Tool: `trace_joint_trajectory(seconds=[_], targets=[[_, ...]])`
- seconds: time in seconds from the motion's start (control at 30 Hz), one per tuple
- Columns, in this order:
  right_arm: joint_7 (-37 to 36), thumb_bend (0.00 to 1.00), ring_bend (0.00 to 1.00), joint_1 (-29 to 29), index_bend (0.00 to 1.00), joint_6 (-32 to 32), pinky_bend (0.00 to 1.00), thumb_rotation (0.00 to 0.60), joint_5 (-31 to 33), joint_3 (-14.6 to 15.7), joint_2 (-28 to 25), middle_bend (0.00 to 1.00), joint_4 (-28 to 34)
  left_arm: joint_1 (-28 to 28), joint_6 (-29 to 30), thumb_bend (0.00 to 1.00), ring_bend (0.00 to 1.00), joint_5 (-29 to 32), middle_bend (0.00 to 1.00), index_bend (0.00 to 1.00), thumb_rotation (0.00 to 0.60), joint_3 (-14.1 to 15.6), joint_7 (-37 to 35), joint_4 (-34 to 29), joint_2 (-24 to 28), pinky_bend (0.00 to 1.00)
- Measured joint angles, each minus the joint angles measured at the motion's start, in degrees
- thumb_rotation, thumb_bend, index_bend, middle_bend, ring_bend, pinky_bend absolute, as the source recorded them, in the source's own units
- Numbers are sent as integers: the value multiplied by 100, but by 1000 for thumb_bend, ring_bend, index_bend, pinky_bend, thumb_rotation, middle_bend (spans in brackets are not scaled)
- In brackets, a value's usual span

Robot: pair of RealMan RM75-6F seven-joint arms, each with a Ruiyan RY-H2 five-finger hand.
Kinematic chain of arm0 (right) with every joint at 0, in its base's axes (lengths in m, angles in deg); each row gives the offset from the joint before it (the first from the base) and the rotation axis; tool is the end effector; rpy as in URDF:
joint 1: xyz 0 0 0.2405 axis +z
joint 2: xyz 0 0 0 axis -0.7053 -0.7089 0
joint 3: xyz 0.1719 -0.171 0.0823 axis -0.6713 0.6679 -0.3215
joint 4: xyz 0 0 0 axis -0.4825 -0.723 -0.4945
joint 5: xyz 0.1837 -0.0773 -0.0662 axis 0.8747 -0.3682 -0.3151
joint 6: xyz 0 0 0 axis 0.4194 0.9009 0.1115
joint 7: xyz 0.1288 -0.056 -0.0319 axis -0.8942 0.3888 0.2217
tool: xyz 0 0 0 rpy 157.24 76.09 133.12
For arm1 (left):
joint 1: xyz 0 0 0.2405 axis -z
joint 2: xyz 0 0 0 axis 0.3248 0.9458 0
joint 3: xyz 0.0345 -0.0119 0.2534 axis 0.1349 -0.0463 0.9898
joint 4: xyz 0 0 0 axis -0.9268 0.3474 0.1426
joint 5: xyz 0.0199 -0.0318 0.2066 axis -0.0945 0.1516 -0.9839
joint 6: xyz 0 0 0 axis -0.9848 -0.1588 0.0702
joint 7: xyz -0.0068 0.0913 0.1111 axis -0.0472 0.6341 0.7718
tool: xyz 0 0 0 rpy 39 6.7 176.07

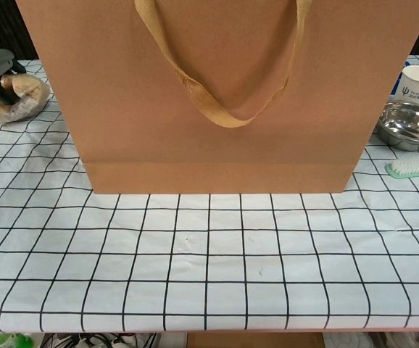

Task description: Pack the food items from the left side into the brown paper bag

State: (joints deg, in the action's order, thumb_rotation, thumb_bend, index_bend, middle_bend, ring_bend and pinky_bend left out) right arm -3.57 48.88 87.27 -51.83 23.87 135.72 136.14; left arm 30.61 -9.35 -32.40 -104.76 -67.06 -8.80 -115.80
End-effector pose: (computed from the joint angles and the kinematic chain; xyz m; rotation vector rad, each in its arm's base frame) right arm -0.3283 -0.1916 0.1684 1.1945 -1.0155 0.8924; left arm -0.2847 0.4725 0.0480 -1.4193 -0.7782 -0.5254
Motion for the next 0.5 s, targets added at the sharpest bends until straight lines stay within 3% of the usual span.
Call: trace_joint_trajectory(seconds=[0.2,0.5], targets=[[-54,272,156,-1,28,-12,281,600,-13,5,-19,45,40,-246,1130,597,554,-75,668,564,600,-86,204,-1366,640,691],[-88,272,156,-7,28,-4,281,600,-9,-2,-22,45,57,-754,2079,600,517,145,635,564,600,-462,969,-5322,2289,681]])
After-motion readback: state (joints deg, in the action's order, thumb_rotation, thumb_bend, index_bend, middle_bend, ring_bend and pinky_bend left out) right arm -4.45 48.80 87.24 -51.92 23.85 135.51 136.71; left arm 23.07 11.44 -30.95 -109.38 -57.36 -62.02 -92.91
